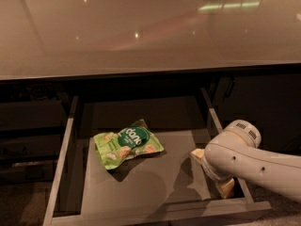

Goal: Open top drawer

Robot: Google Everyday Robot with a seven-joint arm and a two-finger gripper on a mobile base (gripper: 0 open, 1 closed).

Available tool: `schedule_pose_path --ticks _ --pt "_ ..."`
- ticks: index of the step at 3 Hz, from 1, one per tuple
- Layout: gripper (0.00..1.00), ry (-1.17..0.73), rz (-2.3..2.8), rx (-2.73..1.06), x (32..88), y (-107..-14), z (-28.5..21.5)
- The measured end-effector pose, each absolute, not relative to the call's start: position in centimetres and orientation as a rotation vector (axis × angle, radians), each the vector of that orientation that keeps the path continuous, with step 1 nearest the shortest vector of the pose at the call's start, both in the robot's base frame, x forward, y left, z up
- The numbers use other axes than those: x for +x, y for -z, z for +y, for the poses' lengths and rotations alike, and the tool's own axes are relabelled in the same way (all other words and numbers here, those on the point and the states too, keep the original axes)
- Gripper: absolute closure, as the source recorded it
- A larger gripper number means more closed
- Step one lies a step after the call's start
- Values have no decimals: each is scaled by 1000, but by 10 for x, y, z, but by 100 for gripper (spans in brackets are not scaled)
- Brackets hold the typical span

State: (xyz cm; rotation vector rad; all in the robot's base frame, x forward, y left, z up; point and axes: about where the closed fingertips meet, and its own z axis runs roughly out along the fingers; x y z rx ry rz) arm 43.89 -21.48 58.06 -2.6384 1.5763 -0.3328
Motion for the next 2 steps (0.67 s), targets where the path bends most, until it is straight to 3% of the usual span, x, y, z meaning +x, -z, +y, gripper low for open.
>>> schedule_pose_path --ticks 2 --pt "0 240 1420 -2571 451 -633 -182"
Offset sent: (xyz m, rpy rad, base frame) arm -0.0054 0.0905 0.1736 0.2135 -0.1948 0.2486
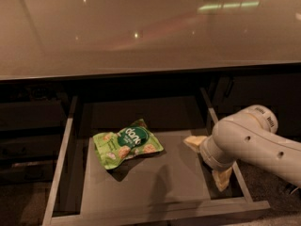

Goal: Open top drawer

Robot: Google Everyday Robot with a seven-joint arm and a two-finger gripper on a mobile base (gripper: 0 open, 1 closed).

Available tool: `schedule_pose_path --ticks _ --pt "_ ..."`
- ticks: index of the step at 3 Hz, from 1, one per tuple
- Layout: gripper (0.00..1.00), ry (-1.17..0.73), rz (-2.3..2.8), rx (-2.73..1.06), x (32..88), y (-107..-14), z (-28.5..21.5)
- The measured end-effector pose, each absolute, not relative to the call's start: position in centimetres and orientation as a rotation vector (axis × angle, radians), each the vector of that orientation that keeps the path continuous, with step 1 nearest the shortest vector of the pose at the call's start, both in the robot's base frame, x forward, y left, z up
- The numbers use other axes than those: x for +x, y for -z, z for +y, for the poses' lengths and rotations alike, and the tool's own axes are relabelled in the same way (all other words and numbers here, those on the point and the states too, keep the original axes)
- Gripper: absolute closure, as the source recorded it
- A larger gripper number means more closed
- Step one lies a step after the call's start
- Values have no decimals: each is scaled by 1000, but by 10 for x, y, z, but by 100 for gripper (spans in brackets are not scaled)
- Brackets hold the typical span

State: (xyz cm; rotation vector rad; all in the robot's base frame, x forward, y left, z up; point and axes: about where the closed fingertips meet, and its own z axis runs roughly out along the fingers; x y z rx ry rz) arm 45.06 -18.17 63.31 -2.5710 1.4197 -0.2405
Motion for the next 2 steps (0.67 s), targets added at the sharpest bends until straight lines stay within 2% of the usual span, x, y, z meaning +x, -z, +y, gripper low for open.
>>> schedule_pose_path --ticks 1,2 --pt "0 306 1286 -2568 440 -682 -155" --pt "0 311 1267 -2572 439 -687 -152"
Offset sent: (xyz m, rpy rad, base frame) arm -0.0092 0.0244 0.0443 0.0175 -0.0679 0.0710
